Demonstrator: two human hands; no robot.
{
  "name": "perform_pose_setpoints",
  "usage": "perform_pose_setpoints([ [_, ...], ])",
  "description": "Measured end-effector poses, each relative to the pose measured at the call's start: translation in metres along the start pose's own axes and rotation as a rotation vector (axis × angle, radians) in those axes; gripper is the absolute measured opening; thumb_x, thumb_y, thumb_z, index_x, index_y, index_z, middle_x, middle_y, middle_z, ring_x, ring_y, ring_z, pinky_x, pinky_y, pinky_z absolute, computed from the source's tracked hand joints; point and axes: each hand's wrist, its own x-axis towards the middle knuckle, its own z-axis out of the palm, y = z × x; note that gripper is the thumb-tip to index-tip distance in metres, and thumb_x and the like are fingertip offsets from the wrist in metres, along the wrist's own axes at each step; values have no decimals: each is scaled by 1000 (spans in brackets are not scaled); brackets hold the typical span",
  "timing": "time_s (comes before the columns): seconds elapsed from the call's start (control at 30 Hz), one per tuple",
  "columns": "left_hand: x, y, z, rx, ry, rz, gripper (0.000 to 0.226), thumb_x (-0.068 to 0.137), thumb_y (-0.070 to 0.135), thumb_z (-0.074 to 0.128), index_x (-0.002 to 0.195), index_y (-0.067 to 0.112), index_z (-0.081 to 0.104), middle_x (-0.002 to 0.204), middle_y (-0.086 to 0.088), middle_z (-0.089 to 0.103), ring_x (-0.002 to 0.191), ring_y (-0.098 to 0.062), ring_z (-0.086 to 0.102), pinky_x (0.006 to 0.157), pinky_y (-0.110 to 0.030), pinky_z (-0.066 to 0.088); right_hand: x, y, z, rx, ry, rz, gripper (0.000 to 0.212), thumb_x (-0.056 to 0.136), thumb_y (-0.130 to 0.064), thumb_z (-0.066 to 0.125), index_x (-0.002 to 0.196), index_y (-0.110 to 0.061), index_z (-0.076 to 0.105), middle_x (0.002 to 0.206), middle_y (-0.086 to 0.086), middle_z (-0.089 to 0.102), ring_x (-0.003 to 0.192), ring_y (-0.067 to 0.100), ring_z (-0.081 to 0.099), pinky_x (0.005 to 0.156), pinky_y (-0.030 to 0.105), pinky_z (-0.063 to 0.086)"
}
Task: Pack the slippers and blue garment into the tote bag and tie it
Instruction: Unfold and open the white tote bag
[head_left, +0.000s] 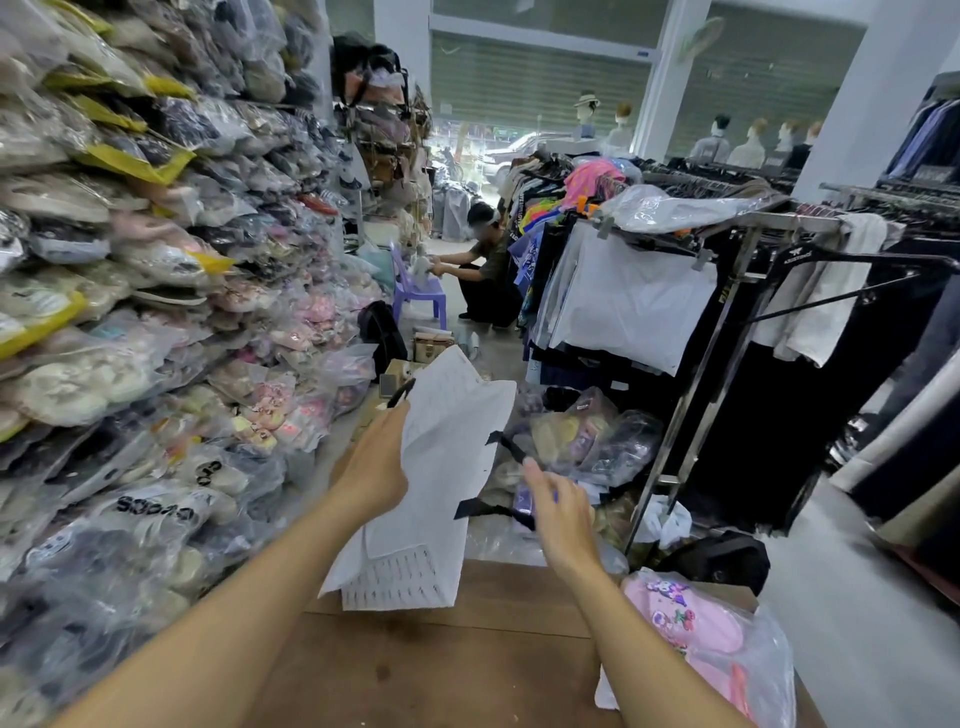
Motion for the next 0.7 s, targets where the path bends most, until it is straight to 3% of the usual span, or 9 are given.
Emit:
perform_pose_setpoints([
  [0.07, -5, 2, 6, -14, -25, 52, 85, 82, -12, 42, 154, 26, 16, 160, 2, 23, 144, -23, 26, 111, -37, 31, -3, -16, 4, 52, -159, 62, 89, 72, -89, 48, 123, -17, 60, 129, -1, 57, 117, 19, 53, 101, 43, 41],
  [0.13, -7, 2, 11, -19, -60, 100, 85, 82, -8, 44, 152, 33, 18, 157, 4, 27, 141, -24, 31, 110, -43, 37, 2, -23, 12, 78, -205, 150, 98, 65, -84, 64, 134, -14, 54, 137, -1, 58, 122, 25, 56, 98, 39, 45],
  [0.23, -6, 1, 13, 44, -49, 162, 90, 83, -2, 46, 149, 48, 10, 159, 10, 22, 143, -23, 32, 106, -47, 41, 12, -18, 17, -160, -114, 152, 63, 75, -53, 72, 122, -13, 58, 115, 1, 66, 103, 28, 63, 87, 40, 52],
  [0.3, -3, 2, 2, 222, -16, 99, 94, 84, -7, 49, 153, 36, 2, 162, 5, 12, 138, -27, 38, 98, -41, 46, 16, -8, 14, -361, -73, 176, 35, 84, -27, 61, 115, -10, 56, 106, 7, 63, 96, 31, 62, 75, 34, 47],
  [0.33, 2, -1, -7, 305, 3, 29, 96, 83, -10, 49, 155, 27, -3, 163, 2, 8, 128, -31, 47, 87, -41, 49, 16, -1, 8, -412, -53, 198, 32, 86, -21, 57, 116, -10, 56, 110, 11, 63, 99, 33, 63, 74, 33, 46],
  [0.4, 12, -8, -27, 394, 60, -81, 97, 83, -11, 49, 154, 22, -7, 163, 1, 7, 106, -35, 59, 72, -42, 53, 19, 16, -7, -467, -21, 243, 30, 87, -17, 54, 116, -12, 60, 118, 15, 66, 103, 34, 64, 75, 32, 47],
  [0.47, 28, -19, -42, 421, 109, -118, 93, 85, -5, 50, 154, 22, -6, 162, 0, 10, 98, -35, 61, 68, -43, 54, 20, 28, -21, -429, -12, 278, 14, 85, -14, 54, 95, -11, 63, 106, 16, 69, 92, 32, 66, 74, 34, 52],
  [0.6, 42, -11, -46, 468, 77, -88, 96, 82, -5, 51, 154, 21, -6, 164, 2, -2, 103, -36, 60, 70, -42, 52, 22, 35, -28, -258, 7, 256, 16, 85, -11, 58, 97, -7, 68, 88, 11, 71, 72, 26, 65, 68, 29, 52],
  [0.7, 38, 14, -34, 484, 55, 30, 89, 84, -5, 49, 154, 24, 2, 163, 4, 7, 121, -35, 52, 70, -41, 47, 17, 31, -26, -30, -134, 151, 19, 88, -20, 71, 105, -16, 67, 105, 2, 73, 90, 20, 66, 79, 28, 53],
])
